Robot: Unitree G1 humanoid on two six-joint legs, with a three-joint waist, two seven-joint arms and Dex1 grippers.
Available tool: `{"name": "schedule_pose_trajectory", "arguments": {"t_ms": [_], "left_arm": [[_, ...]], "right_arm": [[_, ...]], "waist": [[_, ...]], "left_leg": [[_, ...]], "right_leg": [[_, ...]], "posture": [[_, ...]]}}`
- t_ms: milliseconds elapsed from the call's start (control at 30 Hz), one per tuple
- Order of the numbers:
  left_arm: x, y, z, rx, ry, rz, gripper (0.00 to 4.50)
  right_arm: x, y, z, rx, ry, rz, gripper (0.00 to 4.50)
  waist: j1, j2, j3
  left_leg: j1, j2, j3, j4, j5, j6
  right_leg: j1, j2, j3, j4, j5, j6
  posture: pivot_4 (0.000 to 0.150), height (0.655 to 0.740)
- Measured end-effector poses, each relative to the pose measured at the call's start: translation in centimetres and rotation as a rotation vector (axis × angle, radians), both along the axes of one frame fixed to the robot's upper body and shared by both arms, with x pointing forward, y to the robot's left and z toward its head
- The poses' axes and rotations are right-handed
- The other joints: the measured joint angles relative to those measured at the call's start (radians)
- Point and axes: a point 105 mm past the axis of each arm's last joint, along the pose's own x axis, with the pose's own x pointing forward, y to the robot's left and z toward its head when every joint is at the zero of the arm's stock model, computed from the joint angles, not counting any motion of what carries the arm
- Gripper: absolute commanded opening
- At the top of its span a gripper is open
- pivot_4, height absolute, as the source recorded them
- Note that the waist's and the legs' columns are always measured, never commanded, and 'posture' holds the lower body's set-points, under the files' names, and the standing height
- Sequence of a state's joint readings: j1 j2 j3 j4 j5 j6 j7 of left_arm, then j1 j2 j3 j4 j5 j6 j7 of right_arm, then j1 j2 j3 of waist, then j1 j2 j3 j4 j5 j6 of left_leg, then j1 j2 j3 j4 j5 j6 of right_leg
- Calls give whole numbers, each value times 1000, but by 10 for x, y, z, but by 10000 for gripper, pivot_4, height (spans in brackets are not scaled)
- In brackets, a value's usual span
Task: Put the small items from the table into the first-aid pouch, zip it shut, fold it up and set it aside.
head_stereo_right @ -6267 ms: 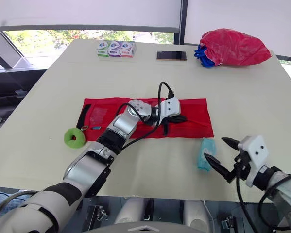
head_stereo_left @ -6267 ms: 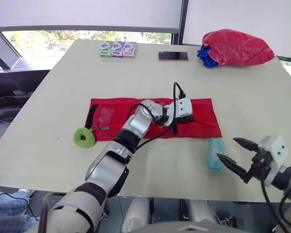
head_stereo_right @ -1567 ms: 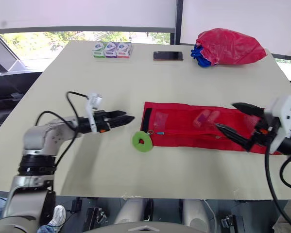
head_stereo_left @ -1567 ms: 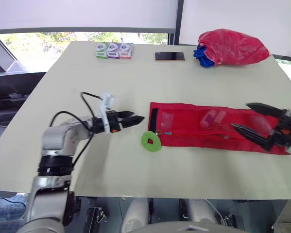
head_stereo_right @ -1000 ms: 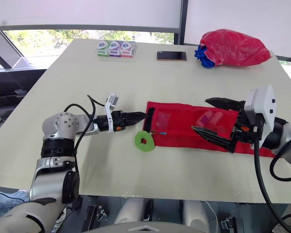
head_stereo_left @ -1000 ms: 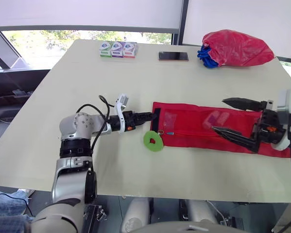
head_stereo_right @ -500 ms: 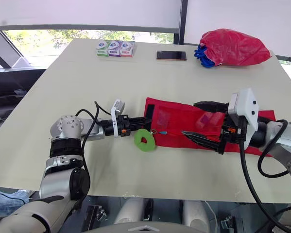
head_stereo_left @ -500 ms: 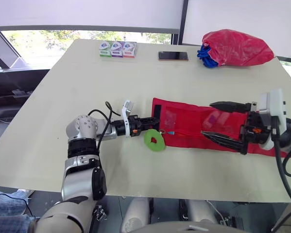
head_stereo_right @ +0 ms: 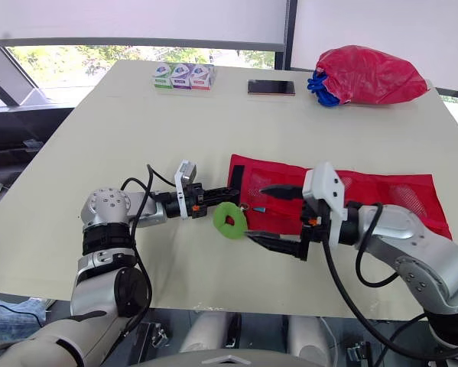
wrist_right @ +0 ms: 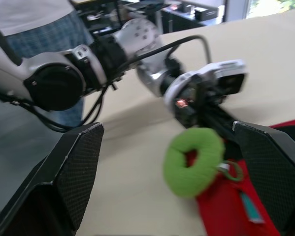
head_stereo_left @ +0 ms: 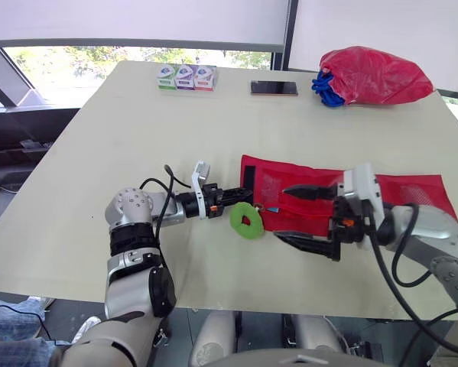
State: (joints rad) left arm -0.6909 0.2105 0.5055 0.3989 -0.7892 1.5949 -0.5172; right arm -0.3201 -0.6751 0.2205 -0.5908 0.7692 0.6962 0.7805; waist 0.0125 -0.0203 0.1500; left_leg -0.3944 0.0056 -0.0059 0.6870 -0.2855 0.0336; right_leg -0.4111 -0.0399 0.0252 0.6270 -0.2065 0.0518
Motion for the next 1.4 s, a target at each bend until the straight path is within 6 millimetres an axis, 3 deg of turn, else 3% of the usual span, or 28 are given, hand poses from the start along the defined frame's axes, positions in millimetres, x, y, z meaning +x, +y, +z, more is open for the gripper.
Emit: {"name": "schedule_pose_trajectory", "arguments": {"t_ms": [133, 267, 467, 700, 800, 967, 1067, 1333, 1400], "left_arm": [[1, -5, 0, -14, 8, 12, 241], [2, -6, 0, -10, 13, 17, 241], [1, -7, 0, -3, 12, 14, 241], [-4, -9, -2, -3, -4, 13, 241], [-4, -9, -3, 2, -7, 18, 0], [-4, -10, -3, 1, -6, 19, 0], [-4, -10, -3, 1, -6, 19, 0], [-4, -10, -2, 0, -6, 19, 0], [-3, -6, -2, 9, -10, 25, 0]], "right_arm": [[7, 12, -25, -103, -2, 64, 45000], [15, 22, -35, -134, -9, 70, 45000], [21, 23, -63, -263, -13, 36, 45000], [27, 29, -80, -321, -31, 2, 45000], [33, 35, -82, -312, -29, -25, 37510], [48, 36, -82, -324, -60, -89, 11155], [50, 36, -82, -327, -75, -97, 508], [48, 34, -80, -319, -76, -99, 508], [44, 28, -70, -243, 6, -108, 508]], "waist": [[1, 0, 0], [1, 0, 0], [0, 0, 0], [-1, 0, 0], [-3, 0, 0], [-2, 0, 0], [-2, 0, 0], [-1, 0, 0], [-2, 0, 0]], "left_leg": [[0, -1, -1, 0, 0, -1], [0, -1, -3, -1, 1, -2], [0, -1, -3, -1, 2, -3], [0, -1, -4, -1, 2, -4], [0, -1, -4, -2, 3, -5], [0, -1, -4, -2, 3, -5], [0, -2, -4, -2, 3, -5], [0, -2, -4, -2, 3, -5], [0, -2, -5, -2, 3, -5]], "right_leg": [[0, 0, -1, 0, 0, 0], [0, 0, -2, 0, 0, 0], [0, -1, -3, 1, 0, 0], [0, -1, -3, 1, 0, -1], [0, -1, -3, 1, 0, -1], [0, -1, -3, 1, 0, -1], [0, -1, -3, 1, 0, -1], [0, -1, -4, 1, 0, -1], [0, -1, -4, 1, 0, -1]], "posture": [[1500, 7400], [1500, 7400], [1500, 7400], [1500, 7400], [1500, 7400], [1500, 7400], [1500, 7400], [1500, 7400], [1500, 7400]]}}
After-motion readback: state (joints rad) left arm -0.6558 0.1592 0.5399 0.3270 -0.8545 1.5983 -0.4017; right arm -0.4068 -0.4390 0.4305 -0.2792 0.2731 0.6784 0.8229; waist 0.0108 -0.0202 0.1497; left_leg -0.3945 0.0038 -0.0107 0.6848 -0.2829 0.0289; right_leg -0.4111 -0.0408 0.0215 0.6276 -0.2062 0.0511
